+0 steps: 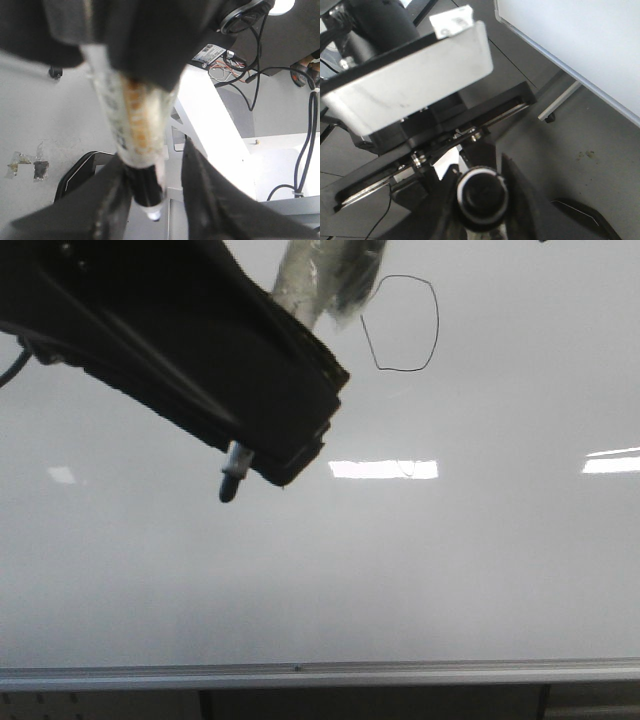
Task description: Write number 0 on whiteboard
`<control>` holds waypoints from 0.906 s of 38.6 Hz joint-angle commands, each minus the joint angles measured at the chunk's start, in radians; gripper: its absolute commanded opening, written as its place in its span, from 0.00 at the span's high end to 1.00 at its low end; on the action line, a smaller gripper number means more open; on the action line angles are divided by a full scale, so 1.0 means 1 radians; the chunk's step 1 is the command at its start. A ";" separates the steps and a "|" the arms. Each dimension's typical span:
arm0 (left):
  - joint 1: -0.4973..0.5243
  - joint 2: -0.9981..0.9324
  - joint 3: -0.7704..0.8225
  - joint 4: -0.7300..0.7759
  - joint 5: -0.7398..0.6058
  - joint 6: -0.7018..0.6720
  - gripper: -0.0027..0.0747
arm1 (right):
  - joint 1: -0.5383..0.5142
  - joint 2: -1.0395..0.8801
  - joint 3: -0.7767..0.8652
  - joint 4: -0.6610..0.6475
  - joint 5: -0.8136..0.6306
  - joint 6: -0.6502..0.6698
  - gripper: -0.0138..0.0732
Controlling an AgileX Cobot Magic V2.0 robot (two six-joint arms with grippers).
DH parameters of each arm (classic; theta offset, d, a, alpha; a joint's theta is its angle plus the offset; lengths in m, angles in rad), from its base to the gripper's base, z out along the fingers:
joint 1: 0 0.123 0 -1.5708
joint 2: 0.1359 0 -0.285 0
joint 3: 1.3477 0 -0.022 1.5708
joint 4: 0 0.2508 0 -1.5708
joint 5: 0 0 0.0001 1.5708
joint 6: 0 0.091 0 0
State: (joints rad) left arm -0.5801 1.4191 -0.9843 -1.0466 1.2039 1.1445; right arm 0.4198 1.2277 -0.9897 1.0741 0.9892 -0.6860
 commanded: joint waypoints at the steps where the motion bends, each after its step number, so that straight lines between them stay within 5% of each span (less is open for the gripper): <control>1: -0.005 -0.031 -0.029 -0.059 0.061 0.001 0.79 | -0.001 -0.020 -0.026 0.050 0.015 -0.015 0.91; 10: -0.005 -0.031 -0.029 -0.059 0.061 0.002 0.99 | -0.001 -0.020 -0.026 0.050 0.022 -0.015 0.88; 23: -0.005 -0.031 -0.029 -0.009 0.015 0.002 0.99 | -0.001 -0.038 -0.035 0.051 0.004 -0.078 0.38; 35: -0.005 -0.031 -0.029 0.137 -0.158 -0.118 0.99 | -0.001 -0.231 -0.005 -0.128 -0.209 -0.098 0.38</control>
State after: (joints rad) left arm -0.5801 1.4191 -0.9843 -0.9158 1.1117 1.1073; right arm 0.4198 1.0706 -0.9860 0.9811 0.8791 -0.7684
